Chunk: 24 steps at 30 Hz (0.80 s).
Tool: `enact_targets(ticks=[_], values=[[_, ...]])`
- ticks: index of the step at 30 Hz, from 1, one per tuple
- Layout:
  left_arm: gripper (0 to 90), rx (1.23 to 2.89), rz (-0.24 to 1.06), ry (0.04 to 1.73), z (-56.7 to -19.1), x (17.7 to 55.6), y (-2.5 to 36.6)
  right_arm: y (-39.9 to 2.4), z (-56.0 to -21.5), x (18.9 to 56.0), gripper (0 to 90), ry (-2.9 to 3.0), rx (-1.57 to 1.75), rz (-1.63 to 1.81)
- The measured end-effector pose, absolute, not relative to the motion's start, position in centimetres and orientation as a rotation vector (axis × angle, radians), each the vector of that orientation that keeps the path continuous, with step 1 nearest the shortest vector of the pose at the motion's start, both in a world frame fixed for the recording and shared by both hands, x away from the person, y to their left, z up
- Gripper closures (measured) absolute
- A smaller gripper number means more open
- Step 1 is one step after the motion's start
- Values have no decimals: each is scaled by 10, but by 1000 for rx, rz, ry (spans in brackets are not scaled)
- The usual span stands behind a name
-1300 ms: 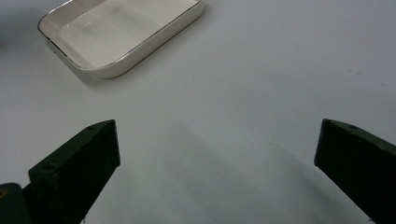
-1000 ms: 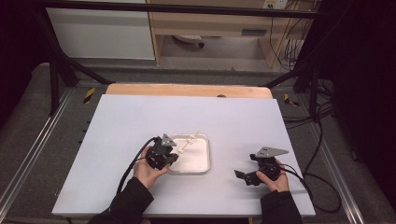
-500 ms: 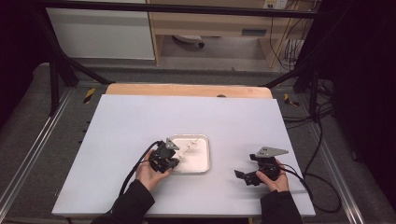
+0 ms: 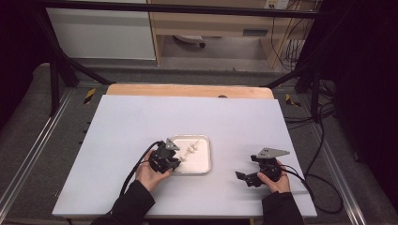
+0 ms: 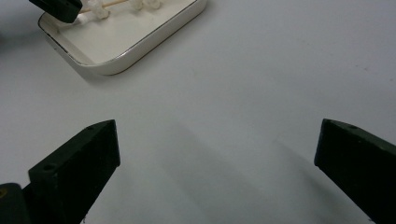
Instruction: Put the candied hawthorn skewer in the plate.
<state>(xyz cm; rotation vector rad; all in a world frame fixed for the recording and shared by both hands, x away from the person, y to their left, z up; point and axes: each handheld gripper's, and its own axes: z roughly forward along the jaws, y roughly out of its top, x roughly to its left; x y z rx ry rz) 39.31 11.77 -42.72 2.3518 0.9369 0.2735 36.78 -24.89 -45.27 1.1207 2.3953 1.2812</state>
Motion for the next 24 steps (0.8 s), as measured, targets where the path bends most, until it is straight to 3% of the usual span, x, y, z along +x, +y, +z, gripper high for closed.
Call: enact_targets(ticks=[7,11,12,15,17,18,24], values=[[651,2312,295,904,-416,391,132,-249,-453,368,6,2397,1120,1274],[476,2286,288,895,-411,390,141,-249,-453,368,5,2399,1122,1273],[476,2276,285,897,-410,389,144,-249,-453,368,5,2399,1122,1273],[346,2272,269,894,-406,388,154,-249,-453,368,5,2399,1127,1271],[323,2268,281,891,-404,386,160,-249,-453,368,5,2397,1125,1274],[259,2266,283,884,-404,386,164,-249,-452,368,5,2396,1122,1275],[168,2234,295,879,-403,381,186,-250,-452,368,5,2393,1132,1267]])
